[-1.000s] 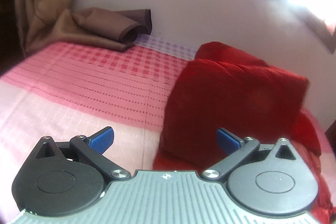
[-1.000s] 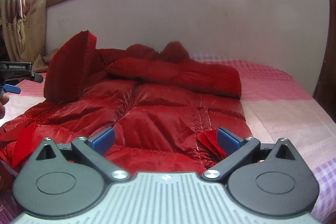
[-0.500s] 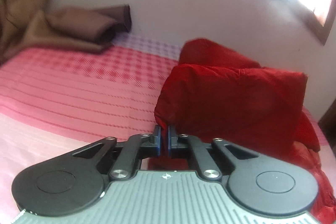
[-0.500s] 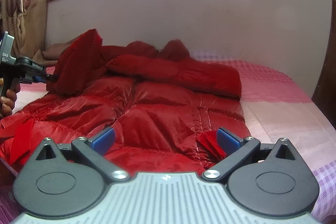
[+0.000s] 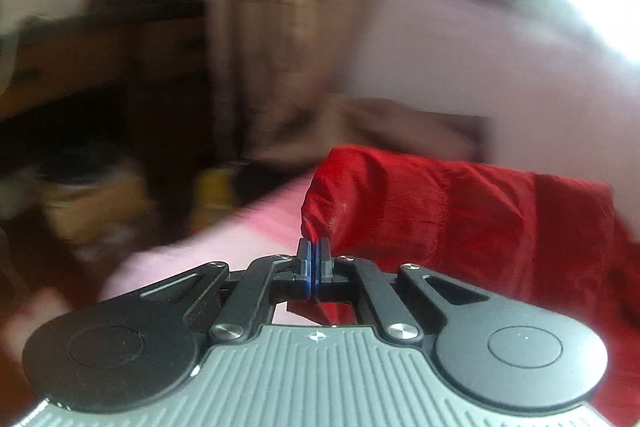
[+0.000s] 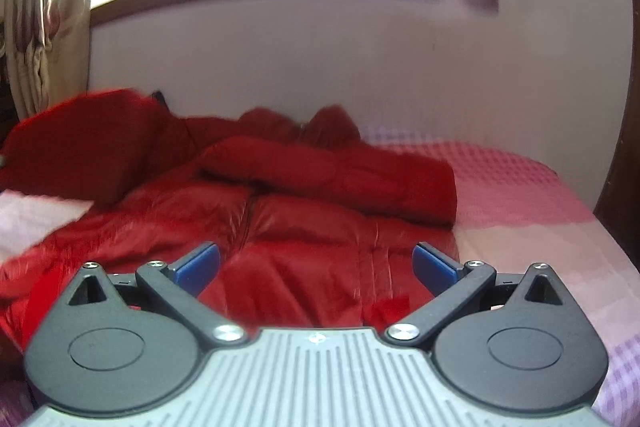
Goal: Fold large clothes
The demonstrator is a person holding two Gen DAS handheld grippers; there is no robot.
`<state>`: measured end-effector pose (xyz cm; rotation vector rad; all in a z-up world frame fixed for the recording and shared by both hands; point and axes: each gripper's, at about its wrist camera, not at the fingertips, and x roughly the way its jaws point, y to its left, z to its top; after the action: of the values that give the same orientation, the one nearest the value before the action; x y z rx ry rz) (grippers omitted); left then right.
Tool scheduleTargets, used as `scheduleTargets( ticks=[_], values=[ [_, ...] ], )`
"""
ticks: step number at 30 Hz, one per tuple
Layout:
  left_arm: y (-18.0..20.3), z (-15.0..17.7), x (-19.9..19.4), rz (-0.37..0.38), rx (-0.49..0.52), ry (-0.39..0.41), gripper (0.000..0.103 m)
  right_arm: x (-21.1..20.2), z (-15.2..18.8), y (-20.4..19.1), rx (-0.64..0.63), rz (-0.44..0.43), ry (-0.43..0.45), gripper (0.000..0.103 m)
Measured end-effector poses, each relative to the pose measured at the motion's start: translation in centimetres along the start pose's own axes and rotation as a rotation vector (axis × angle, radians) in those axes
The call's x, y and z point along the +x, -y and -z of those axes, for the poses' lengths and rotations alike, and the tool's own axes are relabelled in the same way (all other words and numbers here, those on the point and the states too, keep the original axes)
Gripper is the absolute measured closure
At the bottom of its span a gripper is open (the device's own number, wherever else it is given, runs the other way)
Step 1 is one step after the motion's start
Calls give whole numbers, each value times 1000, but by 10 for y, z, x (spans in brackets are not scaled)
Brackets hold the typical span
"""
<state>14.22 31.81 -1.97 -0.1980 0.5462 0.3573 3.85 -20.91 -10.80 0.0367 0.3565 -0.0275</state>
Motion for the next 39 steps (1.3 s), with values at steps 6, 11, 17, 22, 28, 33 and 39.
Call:
scheduleTargets(
  ticks=[6,11,17,22,28,33,39],
  values=[
    [-38,5,4,-142,-26,-10,102,48,-34,-18,-102,-31,43,0],
    [-23,25,-28,-11,-33,35,32,115,-48,-64,-259,-58,36,0],
    [41,64,-67,184,104,82,9,192,-48,-113,-425,21,18,0],
    [71,98,-74,320,115,-14,9,246,-46,-123,-515,74,-85,56],
    [76,113,-77,341,188,-50,9,189,-87,-18,-275,158,18,91],
    [70,108,-75,334,223,-44,5,97,-112,139,-111,382,99,91],
    [72,115,-73,393,218,-138,5,53,-78,298,94,574,-42,91]
  ],
)
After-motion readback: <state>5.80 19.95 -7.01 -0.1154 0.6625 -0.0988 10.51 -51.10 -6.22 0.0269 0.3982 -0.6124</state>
